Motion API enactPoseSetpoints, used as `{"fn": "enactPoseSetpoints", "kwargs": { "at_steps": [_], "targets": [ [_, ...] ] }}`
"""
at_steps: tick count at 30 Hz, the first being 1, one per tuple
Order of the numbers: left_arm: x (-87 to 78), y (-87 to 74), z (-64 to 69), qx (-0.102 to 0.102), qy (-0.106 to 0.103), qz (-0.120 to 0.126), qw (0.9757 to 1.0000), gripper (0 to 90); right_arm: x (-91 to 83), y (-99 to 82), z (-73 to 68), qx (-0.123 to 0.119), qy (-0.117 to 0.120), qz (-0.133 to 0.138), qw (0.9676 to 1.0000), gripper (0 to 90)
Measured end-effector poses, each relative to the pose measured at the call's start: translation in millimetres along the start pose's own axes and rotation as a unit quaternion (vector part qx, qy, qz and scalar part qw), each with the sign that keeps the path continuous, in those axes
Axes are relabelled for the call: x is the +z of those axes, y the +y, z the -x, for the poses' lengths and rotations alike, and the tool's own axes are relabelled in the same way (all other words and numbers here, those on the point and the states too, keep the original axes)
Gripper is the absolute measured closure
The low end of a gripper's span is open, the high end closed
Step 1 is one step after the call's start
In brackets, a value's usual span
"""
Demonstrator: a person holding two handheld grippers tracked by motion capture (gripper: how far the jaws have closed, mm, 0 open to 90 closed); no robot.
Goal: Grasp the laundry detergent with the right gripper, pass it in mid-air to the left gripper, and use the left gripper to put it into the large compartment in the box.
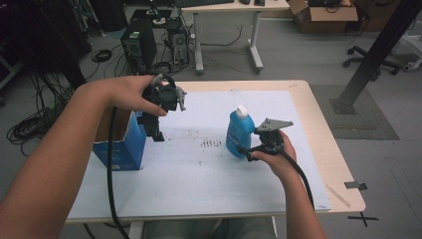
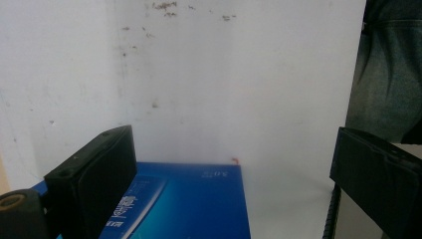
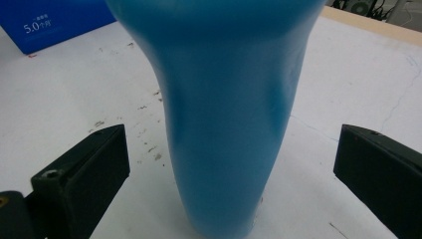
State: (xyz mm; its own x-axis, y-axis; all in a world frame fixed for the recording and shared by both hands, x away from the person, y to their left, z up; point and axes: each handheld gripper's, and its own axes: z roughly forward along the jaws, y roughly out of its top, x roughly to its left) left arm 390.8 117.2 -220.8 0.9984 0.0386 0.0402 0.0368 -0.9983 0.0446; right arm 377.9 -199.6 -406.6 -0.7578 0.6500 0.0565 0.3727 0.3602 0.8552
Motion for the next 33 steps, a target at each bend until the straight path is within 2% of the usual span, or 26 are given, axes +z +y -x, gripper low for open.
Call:
{"fn": "enactPoseSetpoints", "kwargs": {
  "at_steps": [4,8,16,23,33],
  "targets": [
    [0.4,-0.4,0.1,0.0,0.001,0.001,1.0,4.7,1.5,-2.3,-1.4,0.007,-0.012,0.017,0.9998,0.6],
    [0.8,-0.5,-0.1,0.001,0.001,0.0,1.0,4.7,5.2,-5.5,-4.0,0.01,-0.035,0.027,0.999,0.4],
    [2.2,0.6,-0.3,0.003,0.001,0.0,1.0,4.8,12.1,-9.4,-8.1,0.014,-0.046,0.051,0.9976,0.2],
    [2.4,1.7,-0.5,0.004,0.001,-0.001,1.0,4.7,17.6,-14.3,-9.3,0.025,-0.057,0.072,0.9954,0.1],
    [1.8,0.7,-0.1,0.002,0.001,0.001,1.0,4.7,24.2,-15.8,-12.9,0.029,-0.069,0.101,0.992,0.1]
  ]
}}
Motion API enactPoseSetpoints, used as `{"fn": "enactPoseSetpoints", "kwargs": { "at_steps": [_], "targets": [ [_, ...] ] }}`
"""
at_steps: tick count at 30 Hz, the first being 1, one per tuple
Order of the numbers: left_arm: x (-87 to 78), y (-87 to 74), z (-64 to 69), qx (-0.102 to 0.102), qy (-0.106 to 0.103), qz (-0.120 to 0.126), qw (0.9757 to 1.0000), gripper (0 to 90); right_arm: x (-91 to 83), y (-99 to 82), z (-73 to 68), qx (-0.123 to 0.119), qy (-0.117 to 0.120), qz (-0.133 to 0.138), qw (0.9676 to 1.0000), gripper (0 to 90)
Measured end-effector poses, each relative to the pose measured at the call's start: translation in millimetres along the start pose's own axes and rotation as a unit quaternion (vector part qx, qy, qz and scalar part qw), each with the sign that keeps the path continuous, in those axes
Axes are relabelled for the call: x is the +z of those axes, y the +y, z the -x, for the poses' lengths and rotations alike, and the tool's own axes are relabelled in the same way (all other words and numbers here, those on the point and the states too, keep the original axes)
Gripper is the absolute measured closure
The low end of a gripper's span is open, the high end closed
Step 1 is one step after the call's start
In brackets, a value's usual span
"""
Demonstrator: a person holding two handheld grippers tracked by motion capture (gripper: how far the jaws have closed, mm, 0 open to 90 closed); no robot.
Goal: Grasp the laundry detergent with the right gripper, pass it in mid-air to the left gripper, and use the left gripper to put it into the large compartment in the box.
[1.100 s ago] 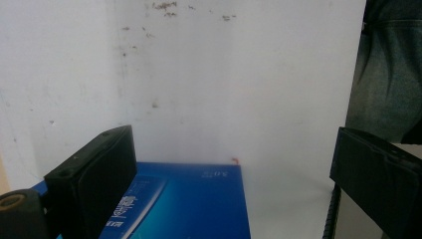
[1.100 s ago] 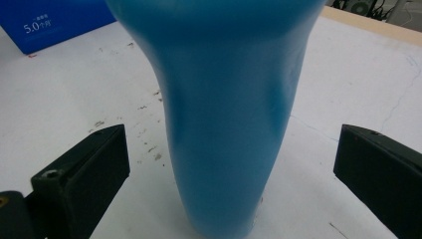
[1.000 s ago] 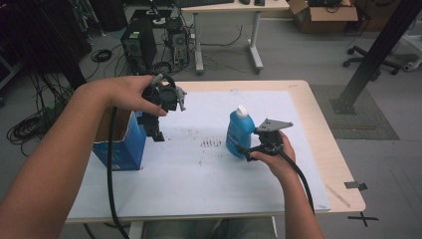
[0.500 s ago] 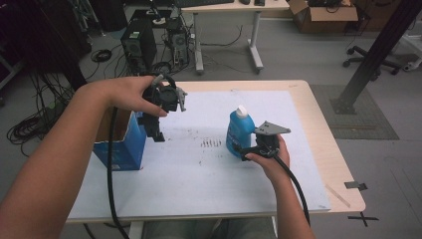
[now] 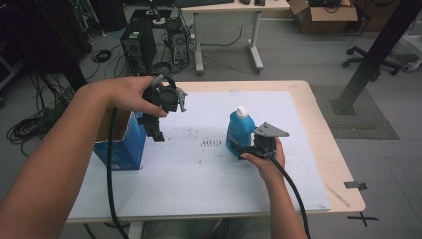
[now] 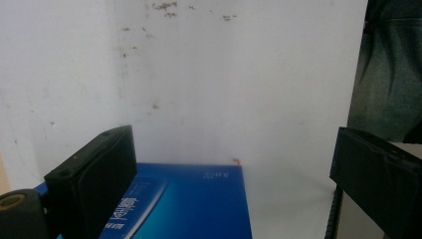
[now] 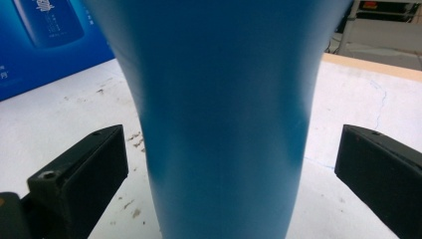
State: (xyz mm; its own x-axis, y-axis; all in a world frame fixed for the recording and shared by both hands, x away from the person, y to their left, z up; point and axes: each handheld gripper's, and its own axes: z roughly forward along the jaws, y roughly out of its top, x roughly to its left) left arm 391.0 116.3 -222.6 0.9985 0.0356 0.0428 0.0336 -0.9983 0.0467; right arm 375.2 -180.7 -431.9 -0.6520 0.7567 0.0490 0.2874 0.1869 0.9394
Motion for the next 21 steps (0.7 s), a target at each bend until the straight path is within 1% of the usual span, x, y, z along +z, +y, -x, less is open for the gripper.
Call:
{"fn": "enactPoseSetpoints", "kwargs": {
  "at_steps": [2,3,6,11,19,21],
  "targets": [
    [-0.1,-0.1,0.0,0.001,0.001,0.0,1.0,4.7,1.3,-0.3,-1.5,-0.001,-0.005,0.006,1.0,0.1],
    [-0.1,-0.1,0.0,0.001,0.001,0.0,1.0,4.8,1.9,-0.4,-2.3,0.0,-0.003,0.008,1.0,0.0],
    [-0.5,-0.3,0.3,0.002,0.0,0.0,1.0,4.8,3.0,-0.5,-4.0,-0.005,-0.01,0.011,0.9999,0.0],
    [-0.5,-1.9,0.2,0.001,0.002,0.0,1.0,4.8,2.4,-0.6,-3.3,0.0,-0.02,0.021,0.9996,0.4],
    [-1.0,-2.5,0.9,0.002,0.003,0.002,1.0,4.8,5.0,-3.3,-5.7,-0.002,-0.034,0.019,0.9992,4.0],
    [-1.2,-2.7,1.1,0.002,0.003,0.003,1.0,4.8,5.4,-3.8,-6.0,-0.002,-0.037,0.02,0.9991,6.5]
  ]
}}
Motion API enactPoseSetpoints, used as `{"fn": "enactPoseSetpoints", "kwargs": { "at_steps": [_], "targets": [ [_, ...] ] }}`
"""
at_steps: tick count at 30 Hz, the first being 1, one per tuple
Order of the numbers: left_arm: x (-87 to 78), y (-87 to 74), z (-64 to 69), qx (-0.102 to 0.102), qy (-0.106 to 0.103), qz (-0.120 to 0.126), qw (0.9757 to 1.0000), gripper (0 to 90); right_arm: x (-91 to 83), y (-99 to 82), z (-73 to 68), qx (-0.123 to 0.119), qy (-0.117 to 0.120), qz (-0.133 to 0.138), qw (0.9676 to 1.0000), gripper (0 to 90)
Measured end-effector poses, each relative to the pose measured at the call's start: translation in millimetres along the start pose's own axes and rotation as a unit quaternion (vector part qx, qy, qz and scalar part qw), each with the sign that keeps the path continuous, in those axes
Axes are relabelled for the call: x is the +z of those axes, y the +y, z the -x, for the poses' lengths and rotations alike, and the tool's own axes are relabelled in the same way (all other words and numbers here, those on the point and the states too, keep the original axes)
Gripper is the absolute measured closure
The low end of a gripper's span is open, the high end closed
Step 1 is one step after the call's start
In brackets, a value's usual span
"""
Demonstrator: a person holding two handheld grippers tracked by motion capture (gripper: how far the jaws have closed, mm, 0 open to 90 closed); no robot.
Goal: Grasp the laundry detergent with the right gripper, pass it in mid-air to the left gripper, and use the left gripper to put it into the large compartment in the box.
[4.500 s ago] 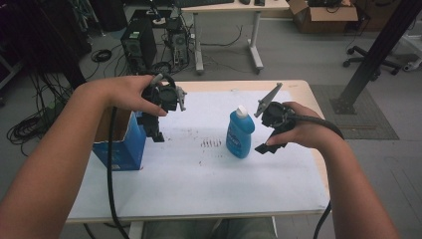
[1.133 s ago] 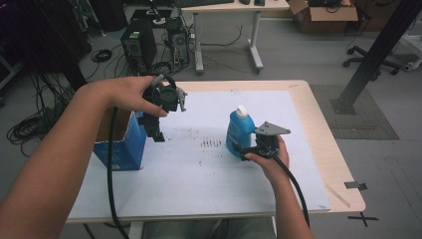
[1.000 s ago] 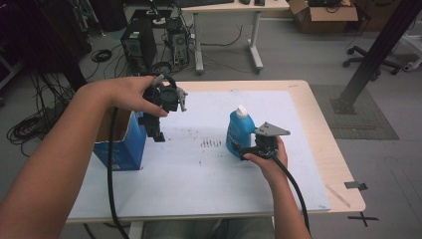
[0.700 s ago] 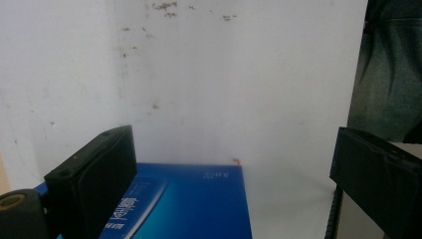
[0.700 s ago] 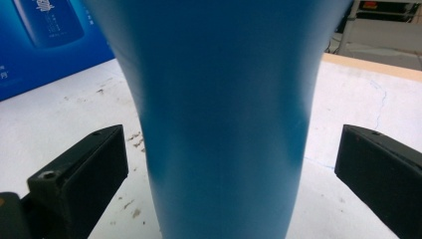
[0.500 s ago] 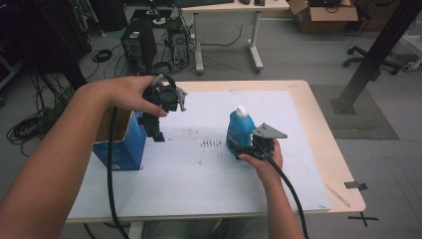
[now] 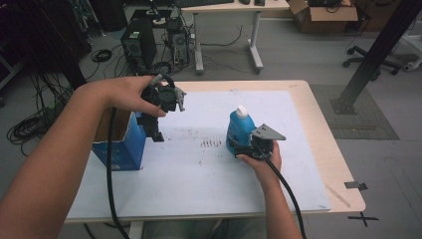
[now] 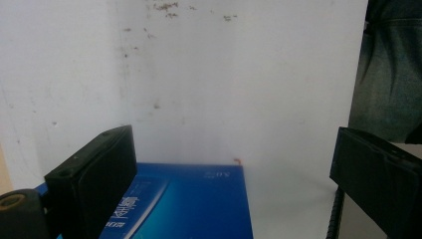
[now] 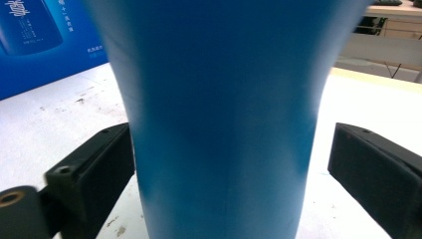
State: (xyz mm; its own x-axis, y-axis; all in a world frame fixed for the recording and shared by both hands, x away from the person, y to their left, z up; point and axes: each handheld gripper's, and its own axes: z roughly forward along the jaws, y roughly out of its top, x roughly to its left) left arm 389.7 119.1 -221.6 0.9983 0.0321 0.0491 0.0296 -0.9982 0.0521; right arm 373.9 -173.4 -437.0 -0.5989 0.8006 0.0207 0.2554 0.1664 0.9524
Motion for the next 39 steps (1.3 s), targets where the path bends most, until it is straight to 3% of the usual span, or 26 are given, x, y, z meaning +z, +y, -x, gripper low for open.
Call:
{"fn": "enactPoseSetpoints", "kwargs": {
  "at_steps": [39],
  "targets": [
    [1.9,0.9,0.2,0.003,0.001,-0.004,1.0,4.8,1.7,-4.3,-4.3,-0.018,0.005,0.001,0.9998,28.0]
  ]
}}
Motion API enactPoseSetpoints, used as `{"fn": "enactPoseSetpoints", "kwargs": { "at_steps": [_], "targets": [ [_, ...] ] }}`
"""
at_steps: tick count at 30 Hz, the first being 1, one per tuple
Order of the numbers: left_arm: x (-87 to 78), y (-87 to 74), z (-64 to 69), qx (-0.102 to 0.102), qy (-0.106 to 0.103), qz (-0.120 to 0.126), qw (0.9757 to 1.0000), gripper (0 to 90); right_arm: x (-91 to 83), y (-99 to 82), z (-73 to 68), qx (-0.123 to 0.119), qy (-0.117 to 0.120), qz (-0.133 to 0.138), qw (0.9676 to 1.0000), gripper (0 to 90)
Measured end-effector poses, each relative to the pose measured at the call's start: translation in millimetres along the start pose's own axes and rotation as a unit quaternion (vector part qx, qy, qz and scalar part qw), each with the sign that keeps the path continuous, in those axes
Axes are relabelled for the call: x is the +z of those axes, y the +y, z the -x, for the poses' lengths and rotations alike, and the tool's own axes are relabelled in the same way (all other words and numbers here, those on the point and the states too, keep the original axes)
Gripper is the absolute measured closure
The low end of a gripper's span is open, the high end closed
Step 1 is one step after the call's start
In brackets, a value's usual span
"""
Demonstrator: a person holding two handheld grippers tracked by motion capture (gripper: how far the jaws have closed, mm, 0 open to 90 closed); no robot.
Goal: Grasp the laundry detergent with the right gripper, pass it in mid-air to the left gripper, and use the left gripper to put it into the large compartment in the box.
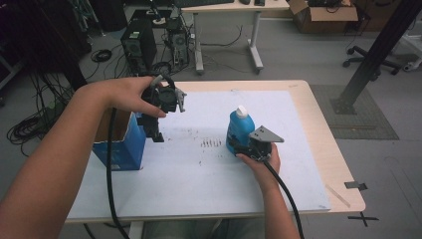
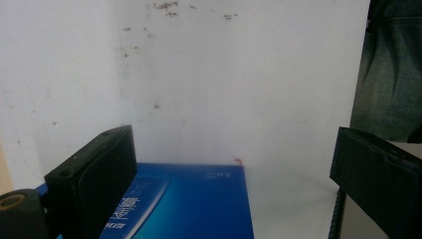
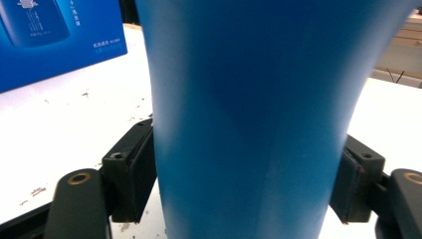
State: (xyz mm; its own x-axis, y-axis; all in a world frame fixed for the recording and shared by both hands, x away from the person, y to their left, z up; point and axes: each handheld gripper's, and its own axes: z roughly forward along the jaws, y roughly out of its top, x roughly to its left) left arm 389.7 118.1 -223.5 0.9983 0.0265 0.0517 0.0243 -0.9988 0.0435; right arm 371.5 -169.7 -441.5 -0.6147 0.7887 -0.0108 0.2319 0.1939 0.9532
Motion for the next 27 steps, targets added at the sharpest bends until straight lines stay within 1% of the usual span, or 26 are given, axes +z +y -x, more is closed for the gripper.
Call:
{"fn": "enactPoseSetpoints", "kwargs": {
  "at_steps": [3,9,13,20,23,27],
  "targets": [
    [-0.1,-0.1,0.3,0.0,0.001,0.002,1.0,4.7,0.4,-0.9,0.0,-0.001,-0.002,-0.003,1.0,30.6],
    [-0.5,-0.5,0.6,-0.001,0.001,0.001,1.0,4.7,0.8,-1.2,-1.0,-0.003,-0.003,0.0,1.0,35.6],
    [-0.7,-0.8,0.8,-0.001,0.001,0.002,1.0,4.8,2.0,-1.9,-1.8,-0.005,0.001,0.001,1.0,41.5],
    [-1.2,-0.2,1.5,0.0,0.003,0.002,1.0,4.8,2.0,-2.2,-1.6,0.0,0.002,0.003,1.0,43.6],
    [-0.9,0.8,2.1,0.001,0.003,0.003,1.0,4.8,1.8,-1.4,-2.0,-0.002,0.002,0.001,1.0,44.4],
    [-0.7,1.7,2.1,0.001,0.003,0.003,1.0,4.8,1.9,0.7,-3.7,-0.012,0.004,-0.001,0.9999,44.7]
  ]
}}
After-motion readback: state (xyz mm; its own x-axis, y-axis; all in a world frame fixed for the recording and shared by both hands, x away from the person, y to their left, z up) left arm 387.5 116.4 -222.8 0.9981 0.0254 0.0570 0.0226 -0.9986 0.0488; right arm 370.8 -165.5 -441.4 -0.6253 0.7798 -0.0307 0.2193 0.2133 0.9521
